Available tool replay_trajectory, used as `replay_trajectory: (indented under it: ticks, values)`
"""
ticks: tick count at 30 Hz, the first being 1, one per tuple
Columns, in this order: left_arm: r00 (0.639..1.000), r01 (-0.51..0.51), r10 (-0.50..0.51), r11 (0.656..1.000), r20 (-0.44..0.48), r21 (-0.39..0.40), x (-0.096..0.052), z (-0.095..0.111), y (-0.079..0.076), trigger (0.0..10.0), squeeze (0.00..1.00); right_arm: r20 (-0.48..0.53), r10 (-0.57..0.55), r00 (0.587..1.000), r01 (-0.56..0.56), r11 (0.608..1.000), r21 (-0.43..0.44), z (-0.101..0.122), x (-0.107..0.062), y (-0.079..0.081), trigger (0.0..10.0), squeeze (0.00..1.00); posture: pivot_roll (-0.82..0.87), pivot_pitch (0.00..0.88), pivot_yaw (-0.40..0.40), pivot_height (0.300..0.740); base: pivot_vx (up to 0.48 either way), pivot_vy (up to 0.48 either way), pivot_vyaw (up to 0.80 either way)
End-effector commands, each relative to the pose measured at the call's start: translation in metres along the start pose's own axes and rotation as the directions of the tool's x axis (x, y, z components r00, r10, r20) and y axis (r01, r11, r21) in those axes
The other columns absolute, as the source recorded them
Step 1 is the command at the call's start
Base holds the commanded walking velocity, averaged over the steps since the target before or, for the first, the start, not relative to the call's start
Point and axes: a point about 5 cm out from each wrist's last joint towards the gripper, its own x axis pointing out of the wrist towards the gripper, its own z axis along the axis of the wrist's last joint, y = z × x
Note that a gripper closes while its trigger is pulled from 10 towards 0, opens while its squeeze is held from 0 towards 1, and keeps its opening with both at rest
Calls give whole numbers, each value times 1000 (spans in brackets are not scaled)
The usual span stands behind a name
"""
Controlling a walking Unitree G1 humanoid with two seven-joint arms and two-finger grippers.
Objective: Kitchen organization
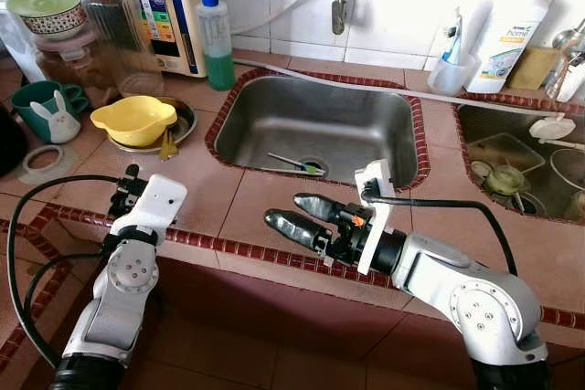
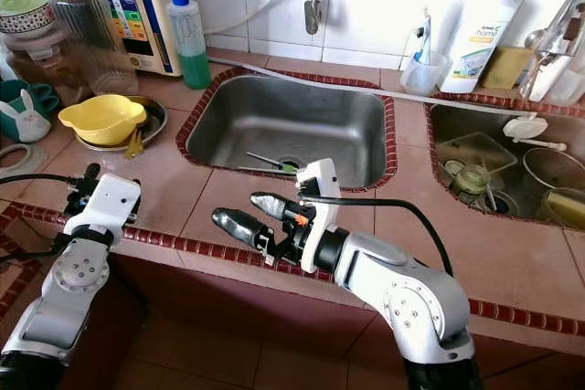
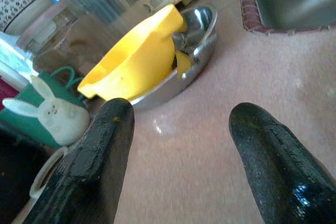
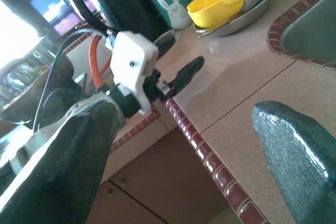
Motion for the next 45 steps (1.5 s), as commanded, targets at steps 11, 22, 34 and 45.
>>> replay_trajectory:
  ticks: [11,22,34,45]
  values:
    - [998,22,-27,995,57,100,20,6,7,10000,0,-9,8,1000,-8,1000,-25,0,-1,4,10000,0,-1,100,7,740,0,0,0]
    - [998,36,-41,992,36,124,35,-1,16,0,0,-5,4,1000,-4,1000,-24,0,-1,6,10000,0,-6,102,13,740,0,0,0]
    - [999,32,-37,990,33,137,39,-4,20,0,0,0,-3,1000,3,1000,-24,0,-1,5,10000,0,-4,100,18,740,0,0,0]
    - [998,29,-35,989,46,142,40,-3,22,0,0,3,0,1000,0,1000,-26,0,0,4,10000,0,1,93,21,740,0,0,0]
